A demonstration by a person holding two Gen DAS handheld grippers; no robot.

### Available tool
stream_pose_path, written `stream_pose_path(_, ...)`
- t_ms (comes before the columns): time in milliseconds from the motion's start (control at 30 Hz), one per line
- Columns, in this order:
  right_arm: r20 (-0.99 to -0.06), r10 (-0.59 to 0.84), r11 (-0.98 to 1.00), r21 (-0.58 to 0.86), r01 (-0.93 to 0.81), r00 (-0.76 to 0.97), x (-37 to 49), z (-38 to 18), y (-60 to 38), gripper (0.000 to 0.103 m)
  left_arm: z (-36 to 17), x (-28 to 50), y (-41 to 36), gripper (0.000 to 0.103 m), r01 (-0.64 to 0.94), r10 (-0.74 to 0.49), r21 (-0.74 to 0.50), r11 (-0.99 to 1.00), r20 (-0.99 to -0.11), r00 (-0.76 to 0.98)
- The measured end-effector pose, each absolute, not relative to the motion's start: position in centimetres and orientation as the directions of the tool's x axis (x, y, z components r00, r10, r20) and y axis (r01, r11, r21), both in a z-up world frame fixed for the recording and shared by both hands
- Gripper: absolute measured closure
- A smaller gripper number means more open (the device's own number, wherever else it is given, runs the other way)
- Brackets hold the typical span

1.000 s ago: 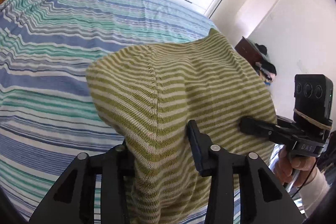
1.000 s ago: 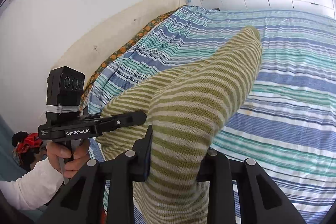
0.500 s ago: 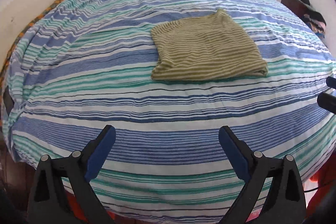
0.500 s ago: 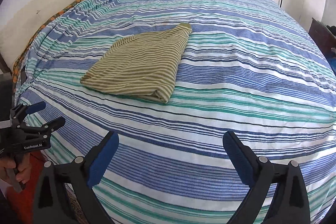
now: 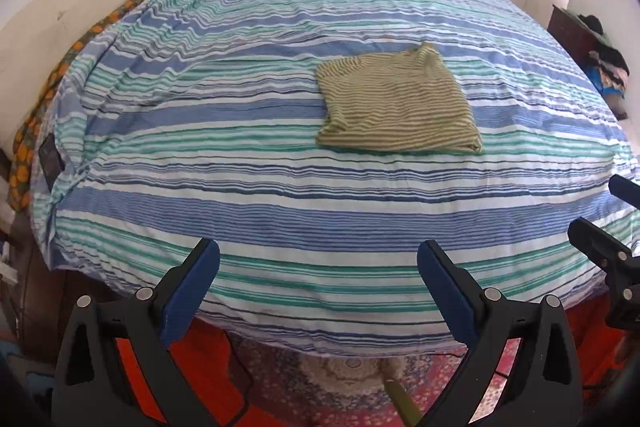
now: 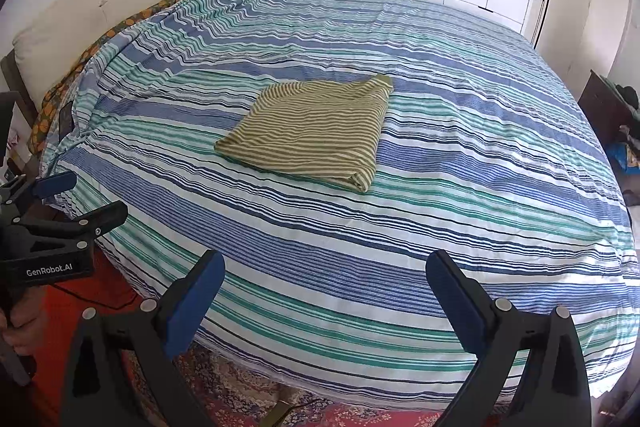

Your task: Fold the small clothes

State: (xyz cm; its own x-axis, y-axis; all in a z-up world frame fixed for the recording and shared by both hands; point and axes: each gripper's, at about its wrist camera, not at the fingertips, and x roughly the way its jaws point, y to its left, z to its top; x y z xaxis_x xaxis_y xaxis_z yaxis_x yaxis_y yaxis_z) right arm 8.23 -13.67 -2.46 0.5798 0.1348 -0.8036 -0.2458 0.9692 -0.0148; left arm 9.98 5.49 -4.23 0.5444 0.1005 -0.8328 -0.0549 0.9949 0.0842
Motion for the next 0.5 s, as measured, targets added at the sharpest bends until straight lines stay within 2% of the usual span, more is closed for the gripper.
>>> stream_pose_path(167,-0.836,0.134,0.969,-0.002,-0.247,0.533,7.6,-1.9,-13.3,0.003,-3.3,9.1,5.3,0.003,-0.071,0.144,0.125,0.990,-0.818,0.557)
stream_pose_path(500,-0.868,0.100,0.970,-0.025,-0.243,0.487,7.1,-0.5,-12.4,0.003,-2.6,8.6,4.5,0.003,-0.045,0.124,0.118,0.992,-0.846,0.519)
